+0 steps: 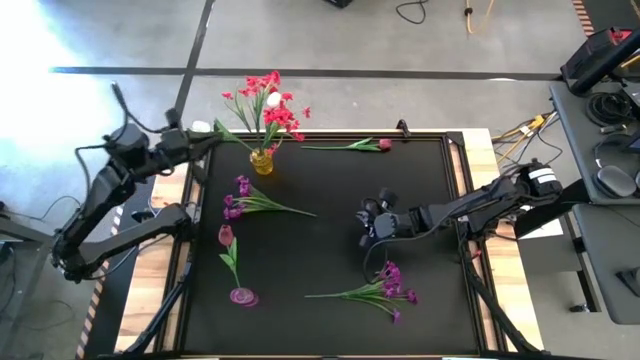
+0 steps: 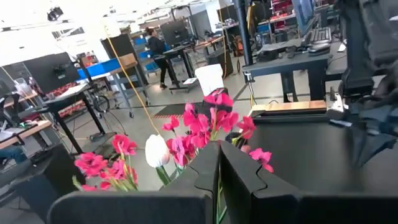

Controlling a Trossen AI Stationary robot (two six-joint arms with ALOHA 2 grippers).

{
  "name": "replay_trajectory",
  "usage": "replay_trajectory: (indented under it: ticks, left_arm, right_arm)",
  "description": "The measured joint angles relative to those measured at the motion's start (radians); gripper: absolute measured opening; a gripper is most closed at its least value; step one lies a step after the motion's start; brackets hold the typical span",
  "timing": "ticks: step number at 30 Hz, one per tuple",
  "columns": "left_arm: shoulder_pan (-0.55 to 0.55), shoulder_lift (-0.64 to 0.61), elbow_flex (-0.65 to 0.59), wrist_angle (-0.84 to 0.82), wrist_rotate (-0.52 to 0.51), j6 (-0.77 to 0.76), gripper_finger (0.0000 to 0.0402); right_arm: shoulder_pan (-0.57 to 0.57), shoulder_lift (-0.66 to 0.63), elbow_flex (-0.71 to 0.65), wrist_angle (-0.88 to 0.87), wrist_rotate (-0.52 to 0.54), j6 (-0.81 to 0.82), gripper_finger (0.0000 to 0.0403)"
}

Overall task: Sort flowers into vase by color
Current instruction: Put the top violet flowers into the violet vase

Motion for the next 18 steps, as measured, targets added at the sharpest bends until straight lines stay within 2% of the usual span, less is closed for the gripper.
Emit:
replay_trajectory:
  ticks: [8,11,18]
  left_arm:
    - [-0.005,-0.084,0.217,-0.281,0.056,0.005,0.0]
    - [-0.005,-0.109,0.267,-0.369,0.091,-0.003,0.0]
    - [-0.003,-0.179,0.236,-0.403,0.128,-0.019,0.0]
  right_arm:
    - [-0.019,-0.013,-0.063,0.195,-0.003,-0.098,0.0027]
    - [-0.021,-0.014,-0.072,0.207,-0.002,-0.108,0.0027]
    - [-0.025,-0.015,-0.076,0.232,-0.001,-0.121,0.0027]
